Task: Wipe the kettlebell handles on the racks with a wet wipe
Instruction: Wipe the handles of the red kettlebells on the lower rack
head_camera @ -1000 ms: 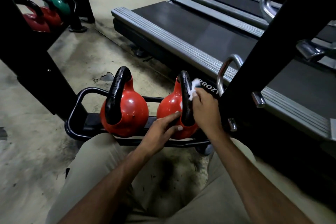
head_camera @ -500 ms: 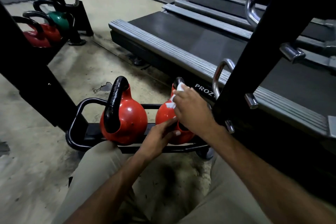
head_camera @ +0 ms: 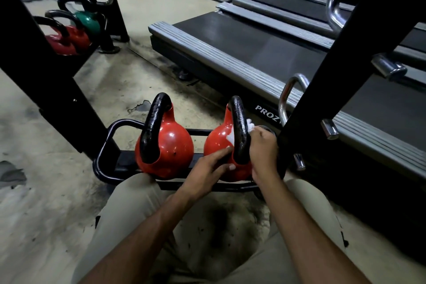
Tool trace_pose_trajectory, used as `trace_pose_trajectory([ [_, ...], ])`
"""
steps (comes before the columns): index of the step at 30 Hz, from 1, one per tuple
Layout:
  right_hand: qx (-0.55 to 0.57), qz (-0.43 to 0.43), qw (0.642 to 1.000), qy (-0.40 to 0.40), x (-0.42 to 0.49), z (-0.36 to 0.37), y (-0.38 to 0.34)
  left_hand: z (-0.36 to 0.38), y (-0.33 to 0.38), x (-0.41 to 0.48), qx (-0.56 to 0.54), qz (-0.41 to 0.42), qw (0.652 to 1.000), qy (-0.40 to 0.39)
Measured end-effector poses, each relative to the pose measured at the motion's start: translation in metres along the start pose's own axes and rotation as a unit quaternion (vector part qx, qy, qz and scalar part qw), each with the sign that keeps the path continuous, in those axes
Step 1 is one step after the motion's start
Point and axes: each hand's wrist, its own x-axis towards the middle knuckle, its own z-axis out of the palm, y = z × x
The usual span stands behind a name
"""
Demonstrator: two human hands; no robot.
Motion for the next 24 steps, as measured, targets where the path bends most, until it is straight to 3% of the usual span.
trace_pose_trajectory([
  [2,0.092,0.092,0.991,-0.035,0.015,-0.001,0.002,0.001,-0.002,0.001,-0.001,0.004,1.0,0.004],
  [3,0.098,0.091,0.99,-0.043,0.015,-0.004,0.003,0.001,-0.002,0.001,-0.002,0.005,1.0,0.006],
  [6,-0.035,-0.072,0.997,-0.006,-0.004,-0.011,0.01,0.002,-0.003,0.001,-0.012,0.006,1.0,0.011],
  [9,-0.201,-0.265,0.943,0.033,-0.02,-0.014,0.016,0.002,-0.003,0.001,-0.016,-0.002,1.0,0.018],
  [11,-0.297,-0.382,0.875,-0.022,-0.011,-0.014,0.013,0.002,-0.003,0.001,-0.015,-0.004,1.0,0.017],
  [12,-0.372,-0.435,0.818,-0.056,-0.003,-0.013,0.009,0.002,-0.003,0.0,-0.014,0.002,1.0,0.013],
  [15,-0.583,-0.508,0.611,-0.171,0.02,-0.004,-0.007,0.003,0.003,-0.001,-0.018,0.011,1.0,-0.004],
  [18,-0.731,-0.483,0.411,-0.253,0.019,0.008,-0.027,0.004,0.006,-0.001,-0.025,-0.008,1.0,0.006],
  [19,-0.75,-0.477,0.373,-0.267,0.017,0.01,-0.031,0.004,0.006,-0.002,-0.024,-0.012,1.0,0.009],
  [21,-0.767,-0.469,0.336,-0.279,0.01,0.007,-0.041,0.003,0.006,-0.003,-0.008,-0.006,1.0,0.008],
  [24,-0.769,-0.466,0.334,-0.284,0.007,0.01,-0.048,0.001,0.006,-0.003,0.001,0.009,1.0,0.011],
])
